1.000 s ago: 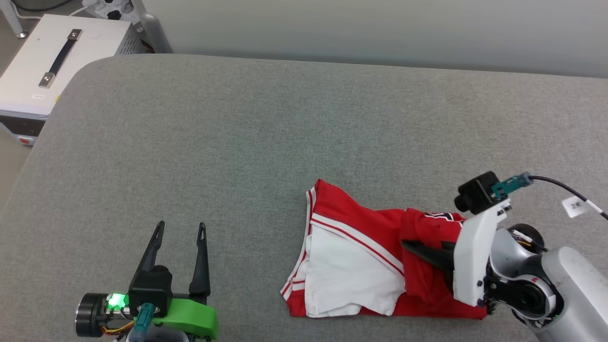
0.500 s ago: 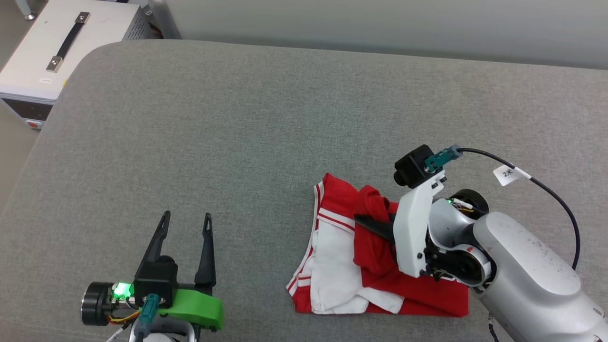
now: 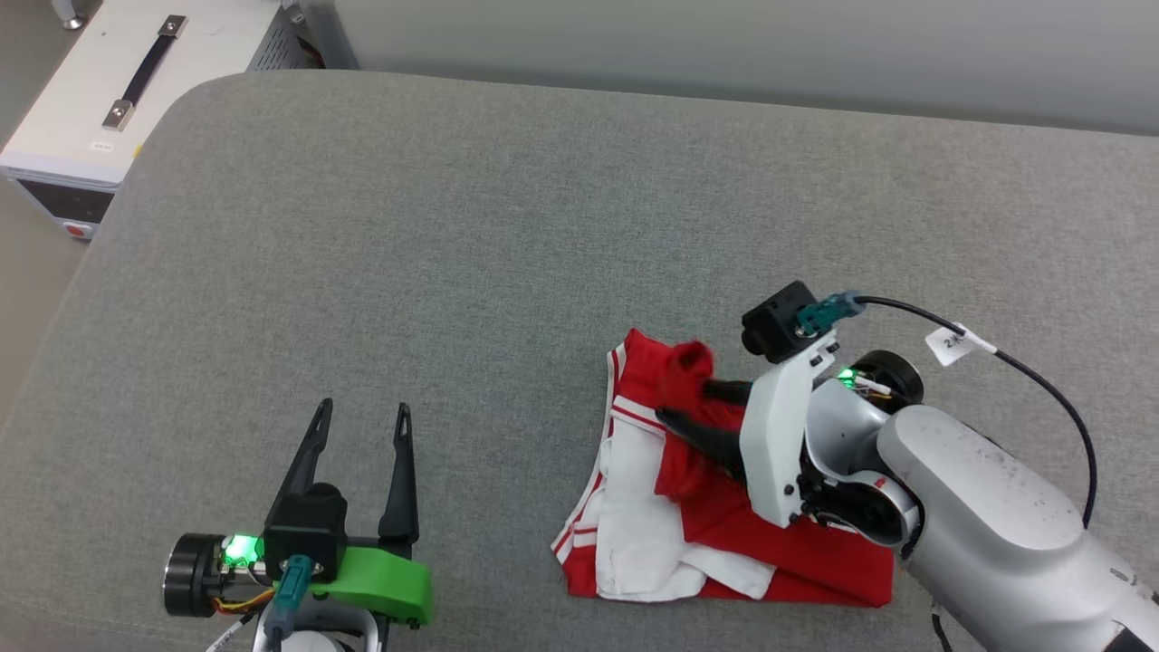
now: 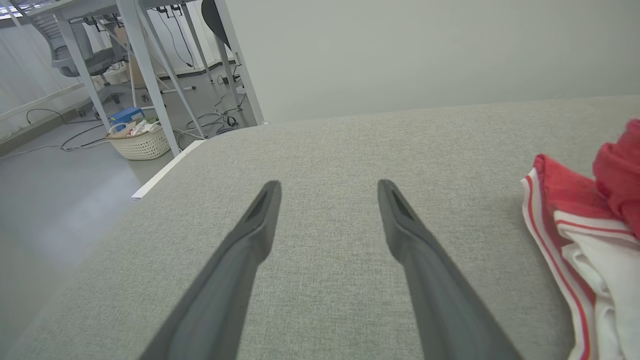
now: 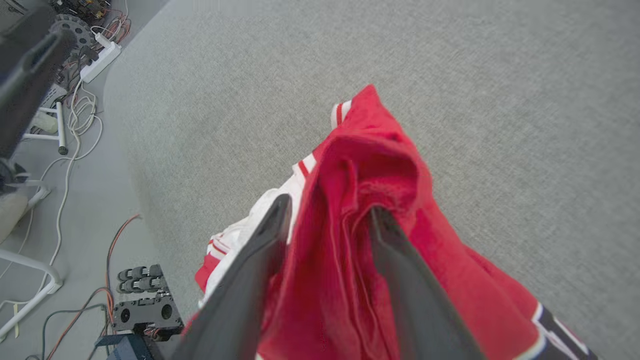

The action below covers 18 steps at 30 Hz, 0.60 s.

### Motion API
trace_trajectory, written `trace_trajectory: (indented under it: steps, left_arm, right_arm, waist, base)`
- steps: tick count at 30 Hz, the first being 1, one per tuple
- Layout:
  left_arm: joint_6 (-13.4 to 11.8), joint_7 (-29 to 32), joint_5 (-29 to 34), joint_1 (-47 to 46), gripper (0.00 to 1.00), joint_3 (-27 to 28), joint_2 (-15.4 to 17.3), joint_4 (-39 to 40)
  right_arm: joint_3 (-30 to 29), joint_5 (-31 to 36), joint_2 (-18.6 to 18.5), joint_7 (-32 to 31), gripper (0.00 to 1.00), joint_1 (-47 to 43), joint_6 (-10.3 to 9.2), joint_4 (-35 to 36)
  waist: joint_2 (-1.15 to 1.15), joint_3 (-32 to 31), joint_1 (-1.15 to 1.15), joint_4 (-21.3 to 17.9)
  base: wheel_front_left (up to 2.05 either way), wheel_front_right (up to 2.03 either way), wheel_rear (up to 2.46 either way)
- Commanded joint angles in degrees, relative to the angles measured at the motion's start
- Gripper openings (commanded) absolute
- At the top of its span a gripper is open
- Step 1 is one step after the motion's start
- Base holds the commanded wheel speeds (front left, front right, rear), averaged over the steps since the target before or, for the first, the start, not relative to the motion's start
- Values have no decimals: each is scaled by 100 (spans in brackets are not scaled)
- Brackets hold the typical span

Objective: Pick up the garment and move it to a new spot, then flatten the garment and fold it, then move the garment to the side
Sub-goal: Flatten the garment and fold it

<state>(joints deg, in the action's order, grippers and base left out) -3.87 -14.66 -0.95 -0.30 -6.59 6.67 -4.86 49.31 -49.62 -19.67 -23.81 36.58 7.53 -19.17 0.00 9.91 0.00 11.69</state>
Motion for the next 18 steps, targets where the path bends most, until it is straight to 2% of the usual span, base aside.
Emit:
trace_trajectory:
  steps: [1,5,10,14,18]
  left_arm:
    - [-34,-34,37,-2,100,24,-15,-1]
    - [-46,-34,36,67,100,48,19,10]
    - [-62,-34,27,187,100,86,66,21]
    - [-64,-34,27,281,100,103,104,27]
    - [-70,-34,31,352,100,114,135,43]
  right_arm:
    - [9,30,-105,167,100,45,-4,125]
    - [-87,194,-494,745,100,-113,-4,548]
    - [-720,582,-854,1549,100,-440,-4,846]
    - [-1460,1097,-895,2214,100,-805,-4,853]
    - [-2273,1759,-698,2929,100,-1252,-4,850]
  waist:
    - [0,-91,0,-68]
    - [0,-233,0,-192]
    - [0,-432,0,-397]
    - [0,-555,0,-546]
    - [0,-644,0,-665]
  base:
    - [0,0,0]
    - [0,0,0]
    - [0,0,0]
    - [0,0,0]
    - [0,0,0]
